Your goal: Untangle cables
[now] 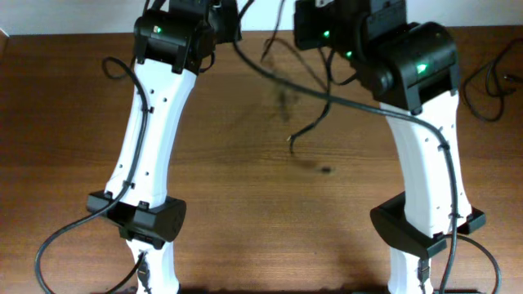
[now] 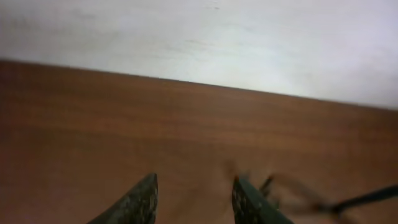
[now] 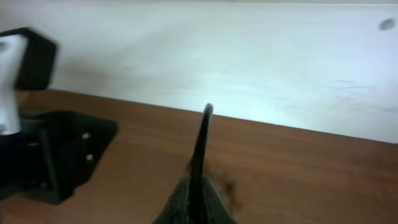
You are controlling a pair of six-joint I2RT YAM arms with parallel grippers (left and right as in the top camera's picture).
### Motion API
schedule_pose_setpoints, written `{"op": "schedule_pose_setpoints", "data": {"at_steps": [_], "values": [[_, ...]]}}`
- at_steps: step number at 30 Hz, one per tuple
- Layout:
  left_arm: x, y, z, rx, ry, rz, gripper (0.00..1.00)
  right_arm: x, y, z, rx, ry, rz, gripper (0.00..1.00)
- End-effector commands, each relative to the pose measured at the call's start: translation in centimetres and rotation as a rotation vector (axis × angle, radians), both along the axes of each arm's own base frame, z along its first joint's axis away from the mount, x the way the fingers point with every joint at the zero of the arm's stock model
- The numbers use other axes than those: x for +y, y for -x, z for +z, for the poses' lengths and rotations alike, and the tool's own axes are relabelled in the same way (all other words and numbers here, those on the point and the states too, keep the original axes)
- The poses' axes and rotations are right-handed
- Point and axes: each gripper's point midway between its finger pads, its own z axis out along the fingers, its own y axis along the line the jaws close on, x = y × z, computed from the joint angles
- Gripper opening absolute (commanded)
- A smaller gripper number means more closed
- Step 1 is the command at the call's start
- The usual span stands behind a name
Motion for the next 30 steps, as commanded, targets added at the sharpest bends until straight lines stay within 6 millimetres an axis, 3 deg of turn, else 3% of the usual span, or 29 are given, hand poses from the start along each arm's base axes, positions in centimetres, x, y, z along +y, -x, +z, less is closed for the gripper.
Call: {"op": "schedule_pose_setpoints", "data": {"at_steps": [1, 3, 5, 8, 10, 12, 15, 17, 22, 27, 30], "values": [[-2.1, -0.1, -1.1, 0.078, 0.29, 0.116, 0.48, -2.8, -0.3, 1.5, -0.033, -0.029, -0.098, 0.04], [-6.3, 0.8, -0.7, 0.183, 0.56, 0.042, 0.61, -4.3, -0.9, 1.5, -0.034, -0.028, -0.132, 0.04], [-10.8, 1.1, 0.7, 0.25, 0.77, -0.111, 0.66, -5.0, -1.2, 1.5, -0.035, -0.027, -0.148, 0.04], [-15.6, 0.6, 2.4, 0.272, 0.954, -0.344, 0.7, -5.1, -1.3, 1.6, -0.04, -0.028, -0.151, 0.04], [-17.5, 0.1, 1.1, 0.305, 0.989, -0.419, 0.71, -5.4, -1.4, 1.8, -0.049, -0.026, -0.165, 0.04], [-19.7, 0.5, -2.1, 0.514, 1.106, -0.431, 0.72, -6.6, -1.8, 1.9, -0.061, -0.012, -0.209, 0.04], [-21.3, 0.8, -5.1, 0.702, 1.201, -0.464, 0.64, -7.8, -2.1, 2.0, -0.061, -0.011, -0.237, 0.04], [-21.9, 0.8, -5.5, 0.742, 1.238, -0.526, 0.63, -8.4, -2.2, 2.0, -0.062, -0.011, -0.25, 0.04], [-22.6, 0.6, -2.8, 0.684, 1.285, -0.61, 0.68, -9.1, -2.4, 2.1, -0.066, -0.012, -0.264, 0.04], [-23.4, 1.2, 2.4, 0.558, 1.344, -0.787, 0.69, -10.3, -2.7, 2.2, -0.069, -0.013, -0.289, 0.04], [-24.4, 2.0, 1.0, 0.603, 1.315, -0.784, 0.72, -10.3, -2.7, 2.2, -0.07, -0.013, -0.29, 0.04]]}}
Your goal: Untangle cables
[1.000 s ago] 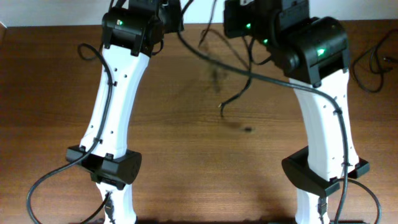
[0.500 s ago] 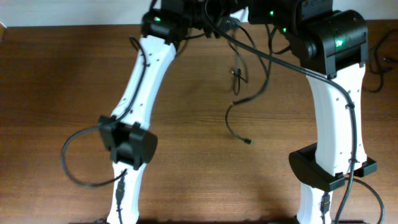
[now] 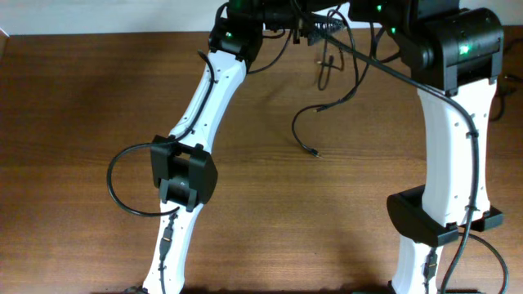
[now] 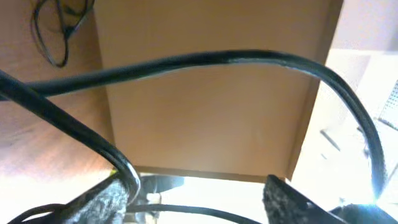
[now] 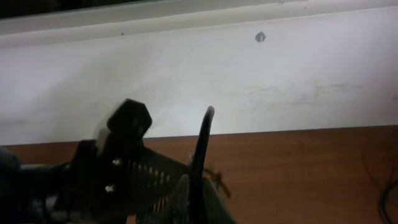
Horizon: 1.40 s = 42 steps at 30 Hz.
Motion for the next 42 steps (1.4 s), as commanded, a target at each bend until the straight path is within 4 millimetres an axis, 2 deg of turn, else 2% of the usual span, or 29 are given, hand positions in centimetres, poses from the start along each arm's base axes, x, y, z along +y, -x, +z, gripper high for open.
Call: {"op": "schedule_pose_setpoints", "data": {"at_steps": [1, 2, 3, 4, 5, 6, 7, 11, 16, 19, 23, 24, 26, 28, 30, 31, 33, 34, 35, 37, 39, 40, 41, 42], "values": [[-1.2, 1.9, -0.1, 0.025, -0.029, -0.052, 0.69, -0.7, 0.7, 1.6, -0.039, -0.017, -0.022, 0.04], [-1.4, 2.1, -0.3, 0.009, -0.036, -0.055, 0.55, -0.7, 0.7, 1.6, -0.039, -0.016, -0.022, 0.04], [-1.5, 2.1, -0.3, -0.003, -0.036, -0.055, 0.47, -0.7, 0.8, 1.6, -0.039, -0.016, -0.022, 0.04], [-1.4, 2.0, -0.3, -0.009, -0.036, -0.047, 0.46, -0.7, 0.8, 1.6, -0.039, -0.016, -0.022, 0.04], [-1.4, 1.9, -0.3, -0.019, -0.036, -0.044, 0.35, -0.7, 0.8, 1.6, -0.039, -0.016, -0.022, 0.04], [-1.4, 1.9, -0.3, -0.037, -0.035, -0.043, 0.15, -0.7, 0.8, 1.6, -0.038, -0.016, -0.022, 0.04], [-1.4, 1.8, -0.3, -0.073, -0.033, -0.042, 0.0, -0.7, 0.8, 1.6, -0.038, -0.016, -0.022, 0.04], [-0.5, 1.8, 1.1, -0.156, -0.003, -0.048, 0.0, -0.8, 0.8, 1.5, -0.036, -0.015, -0.022, 0.04], [3.1, 1.0, 4.8, -0.25, 0.016, 0.025, 0.0, -0.9, 0.7, 1.5, -0.035, -0.015, -0.026, 0.04], [6.7, 0.3, 8.1, -0.316, 0.014, 0.122, 0.0, -1.0, 0.7, 1.5, -0.036, -0.016, -0.027, 0.04], [11.8, 0.2, 10.3, -0.382, -0.104, 0.305, 0.0, -1.0, 0.6, 1.8, -0.047, -0.019, -0.027, 0.04], [13.6, 0.4, 10.9, -0.413, -0.179, 0.391, 0.0, -1.0, 0.6, 1.8, -0.05, -0.02, -0.028, 0.04], [19.0, 1.8, 12.2, -0.486, -0.423, 0.634, 0.0, -1.0, 0.6, 1.8, -0.05, -0.02, -0.027, 0.04], [22.2, 3.3, 12.5, -0.513, -0.588, 0.761, 0.0, -1.0, 0.6, 1.8, -0.049, -0.02, -0.027, 0.04], [25.0, 4.5, 11.8, -0.5, -0.748, 0.85, 0.0, -1.0, 0.6, 1.8, -0.049, -0.02, -0.027, 0.04], [26.9, 5.0, 10.4, -0.461, -0.865, 0.896, 0.0, -1.0, 0.6, 1.8, -0.048, -0.019, -0.027, 0.04], [29.1, 5.4, 7.9, -0.396, -1.017, 0.924, 0.0, -1.0, 0.7, 1.5, -0.035, -0.01, -0.026, 0.04], [30.5, 5.6, 6.6, -0.353, -1.108, 0.945, 0.0, -1.6, 0.8, 1.2, -0.025, 0.013, -0.049, 0.04], [32.1, 6.1, 5.7, -0.314, -1.197, 0.977, 0.0, -3.4, 0.9, 1.1, -0.022, 0.057, -0.132, 0.04], [34.4, 6.7, 5.1, -0.275, -1.29, 1.025, 0.0, -7.0, 1.0, 0.9, -0.013, 0.105, -0.253, 0.04], [36.6, 7.2, 4.6, -0.228, -1.344, 1.059, 0.0, -12.2, 1.0, 0.5, 0.012, 0.102, -0.364, 0.04], [38.5, 7.6, 4.2, -0.184, -1.381, 1.083, 0.0, -15.5, 1.3, 0.4, 0.019, 0.087, -0.443, 0.04], [39.6, 7.9, 4.0, -0.16, -1.398, 1.097, 0.0, -17.8, 1.6, 0.3, 0.024, 0.083, -0.492, 0.04], [41.1, 8.3, 3.7, -0.126, -1.418, 1.115, 0.0, -21.0, 2.3, 0.4, 0.027, 0.08, -0.558, 0.04]]}}
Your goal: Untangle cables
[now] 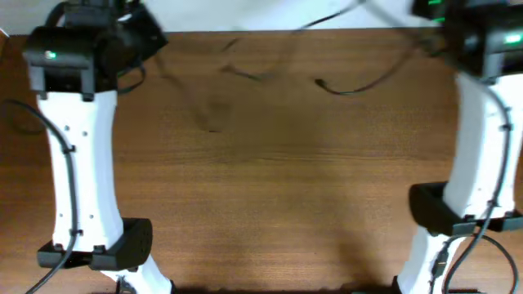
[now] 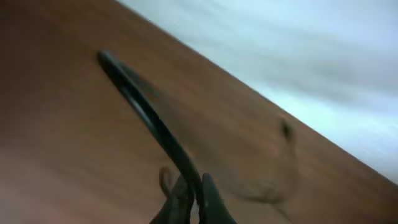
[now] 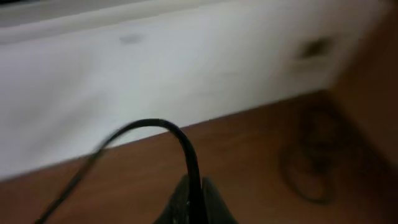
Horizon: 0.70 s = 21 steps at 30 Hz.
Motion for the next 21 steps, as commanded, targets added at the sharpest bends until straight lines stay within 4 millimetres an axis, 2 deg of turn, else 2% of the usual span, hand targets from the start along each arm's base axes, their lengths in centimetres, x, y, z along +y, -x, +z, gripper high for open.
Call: {"op": "schedule_pose_setpoints", "data": {"at_steps": [1, 3, 4, 7, 9, 12, 14, 18, 21], "values": [[7.5, 1.6, -0.3, 0.045, -0.095, 0.191, 0.0, -8.7, 2.9, 1.8, -0.044, 0.002, -0.217, 0.04], [9.5, 2.3, -0.6, 0.068, -0.096, 0.239, 0.0, -11.1, 4.1, 2.4, -0.059, -0.001, -0.267, 0.04], [9.9, 2.4, -0.6, 0.069, -0.096, 0.248, 0.0, -11.2, 4.3, 2.5, -0.065, -0.012, -0.26, 0.04], [9.0, 1.6, -0.1, 0.034, -0.095, 0.226, 0.0, -9.7, 4.2, 2.9, -0.081, -0.066, -0.185, 0.04], [8.0, 1.1, 0.2, 0.015, -0.096, 0.203, 0.0, -10.6, 6.0, 2.9, -0.104, -0.151, -0.287, 0.04], [7.9, 1.1, 0.2, 0.013, -0.095, 0.202, 0.0, -12.5, 8.1, 3.1, -0.095, -0.154, -0.347, 0.04], [7.9, 1.0, 0.3, 0.011, -0.095, 0.202, 0.0, -12.4, 9.5, 4.1, -0.115, -0.15, -0.352, 0.04], [7.8, 0.7, 0.5, -0.004, -0.088, 0.196, 0.0, -11.9, 13.7, 8.2, -0.227, -0.119, -0.378, 0.04], [7.8, 0.7, 0.5, -0.004, -0.088, 0.197, 0.0, -12.3, 15.7, 9.2, -0.244, -0.081, -0.42, 0.04]]}}
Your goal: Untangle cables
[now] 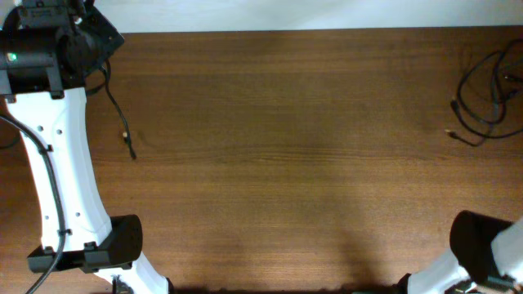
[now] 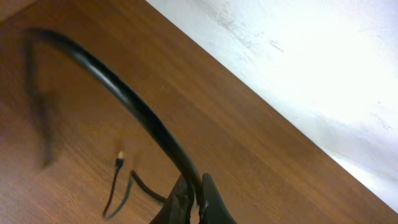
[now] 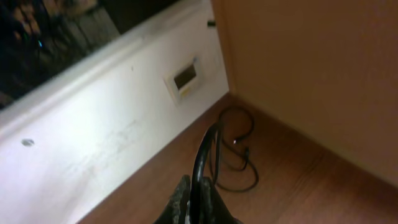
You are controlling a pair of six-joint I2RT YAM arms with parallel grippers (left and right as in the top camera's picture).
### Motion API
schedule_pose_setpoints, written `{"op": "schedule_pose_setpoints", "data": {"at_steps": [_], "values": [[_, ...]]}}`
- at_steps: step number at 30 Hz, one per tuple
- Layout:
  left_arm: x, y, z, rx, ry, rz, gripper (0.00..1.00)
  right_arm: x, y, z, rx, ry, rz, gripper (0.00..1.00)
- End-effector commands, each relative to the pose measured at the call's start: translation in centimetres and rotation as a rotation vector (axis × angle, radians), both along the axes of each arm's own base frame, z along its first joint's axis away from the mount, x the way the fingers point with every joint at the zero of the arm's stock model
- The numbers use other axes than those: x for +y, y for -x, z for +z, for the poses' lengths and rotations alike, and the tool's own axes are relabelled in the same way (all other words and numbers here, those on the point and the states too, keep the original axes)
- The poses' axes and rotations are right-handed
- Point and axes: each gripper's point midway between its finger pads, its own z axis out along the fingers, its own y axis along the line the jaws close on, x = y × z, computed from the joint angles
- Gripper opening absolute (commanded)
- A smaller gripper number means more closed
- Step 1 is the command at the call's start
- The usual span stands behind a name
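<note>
Pinched in my shut left gripper (image 2: 198, 190), one black cable (image 2: 124, 99) arches up and to the left. Seen from overhead, this cable (image 1: 118, 114) hangs from the left arm's head (image 1: 49, 41) at the far left corner, its plug end (image 1: 132, 153) near the table. Nothing links it to the second cable. My right gripper (image 3: 198, 186) is shut on the second black cable (image 3: 202, 152). That gripper is outside the overhead view. The second cable's loose loops (image 1: 484, 90) lie at the far right of the table.
The wooden table (image 1: 286, 163) ends at a white wall (image 2: 298, 56) along its far side. A tan panel (image 3: 323, 74) and a wall outlet (image 3: 185, 78) stand beyond the right corner. The right arm's base (image 1: 490, 253) sits at the front right.
The cables that stretched across the back of the table between the arms have come apart. One now hangs at the far left, the other lies at the far right. The right arm has left the overhead view.
Both arms were at the middle back over tangled cables, left gripper open, right shut on a cable. Then the left was open around a cable beside the right gripper. Later both were shut on cables with the arms wide apart. Now the cables are separate.
</note>
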Motion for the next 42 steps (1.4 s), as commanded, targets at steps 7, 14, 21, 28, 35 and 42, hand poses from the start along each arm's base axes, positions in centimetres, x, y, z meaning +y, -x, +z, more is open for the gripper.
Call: {"op": "schedule_pose_setpoints", "data": {"at_steps": [7, 14, 21, 28, 35, 42], "values": [[0.1, 0.1, 0.5, -0.012, -0.012, -0.005, 0.0, -4.0, 4.8, 0.4, 0.059, 0.085, -0.255, 0.04], [-0.4, 0.1, 0.3, -0.01, 0.01, -0.027, 0.0, -5.2, -2.5, -2.2, 0.061, 0.035, -0.092, 0.04], [-0.9, 0.0, 0.3, -0.01, 0.029, -0.045, 0.0, -8.0, -5.8, -5.2, 0.086, -0.009, -0.085, 0.04], [-0.9, 0.0, 0.3, -0.011, 0.03, -0.044, 0.0, -16.8, -2.6, -12.4, 0.243, -0.15, -0.242, 0.04], [-0.8, -0.3, 0.5, -0.026, 0.029, -0.044, 0.0, -23.5, 5.3, -13.0, 0.257, -0.191, -0.457, 0.04], [-1.9, -0.5, 0.7, -0.035, 0.033, -0.065, 0.0, -22.6, 6.2, -15.9, 0.343, -0.291, -0.434, 0.04]]}}
